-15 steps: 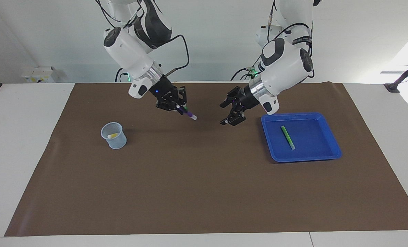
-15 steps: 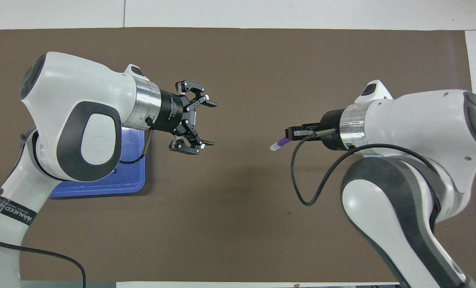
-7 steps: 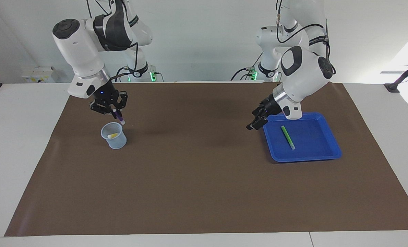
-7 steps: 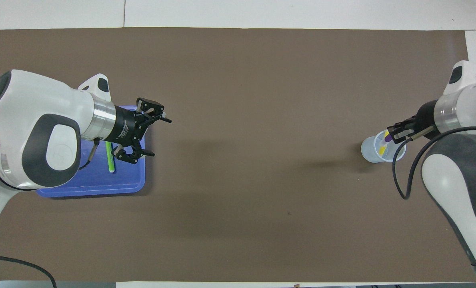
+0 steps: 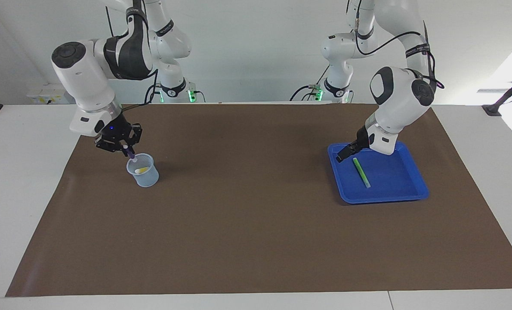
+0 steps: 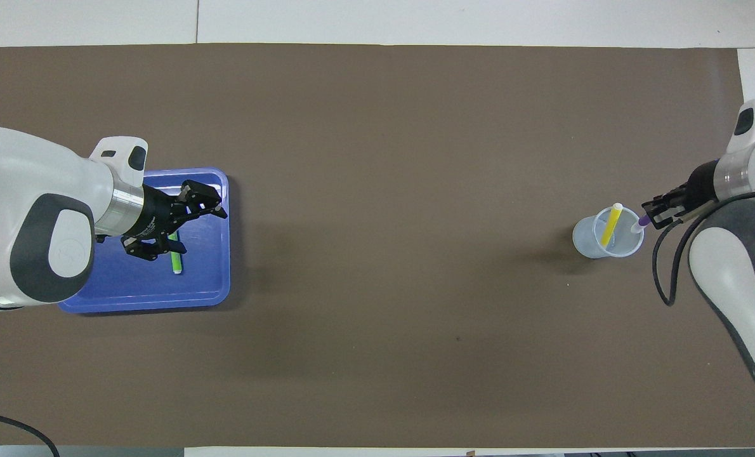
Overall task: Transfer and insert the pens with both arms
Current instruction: 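Insert the purple pen into the cup while the left gripper reaches the green pen, then grasp the green pen with the left gripper while the right gripper returns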
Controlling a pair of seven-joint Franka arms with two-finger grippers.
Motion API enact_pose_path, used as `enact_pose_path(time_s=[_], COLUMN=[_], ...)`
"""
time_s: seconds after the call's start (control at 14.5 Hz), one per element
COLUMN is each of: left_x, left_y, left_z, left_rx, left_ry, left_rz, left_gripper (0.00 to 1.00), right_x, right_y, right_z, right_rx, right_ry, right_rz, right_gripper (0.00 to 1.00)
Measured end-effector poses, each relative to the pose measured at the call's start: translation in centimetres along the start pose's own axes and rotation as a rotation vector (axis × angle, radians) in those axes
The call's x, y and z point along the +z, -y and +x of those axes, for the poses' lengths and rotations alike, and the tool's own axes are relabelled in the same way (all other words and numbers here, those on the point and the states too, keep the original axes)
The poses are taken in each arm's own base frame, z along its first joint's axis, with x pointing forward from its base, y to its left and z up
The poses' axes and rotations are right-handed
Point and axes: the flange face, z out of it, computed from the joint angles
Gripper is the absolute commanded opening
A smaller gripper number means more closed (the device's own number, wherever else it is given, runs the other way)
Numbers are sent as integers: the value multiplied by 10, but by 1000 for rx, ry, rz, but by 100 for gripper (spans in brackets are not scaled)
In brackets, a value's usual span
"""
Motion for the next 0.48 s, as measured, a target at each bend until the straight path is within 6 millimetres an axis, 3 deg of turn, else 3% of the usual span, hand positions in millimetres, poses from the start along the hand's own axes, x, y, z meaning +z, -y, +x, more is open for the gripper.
enact_pose_path(time_s=[0.28,0.34,0.48], left_x=[22,30,49], left_y=[12,13,15], left_z=[17,22,26], left_rx=[238,266,298], left_ry=[-43,-53,-76], left_rz=[138,150,154], left_gripper=[100,100,100], right_x=[22,26,30], right_y=[7,7,7], right_z=[-4,-4,-4], right_rx=[27,30,32], right_ry=[11,-1,-11], right_rz=[27,26,24], right_gripper=[0,15,68])
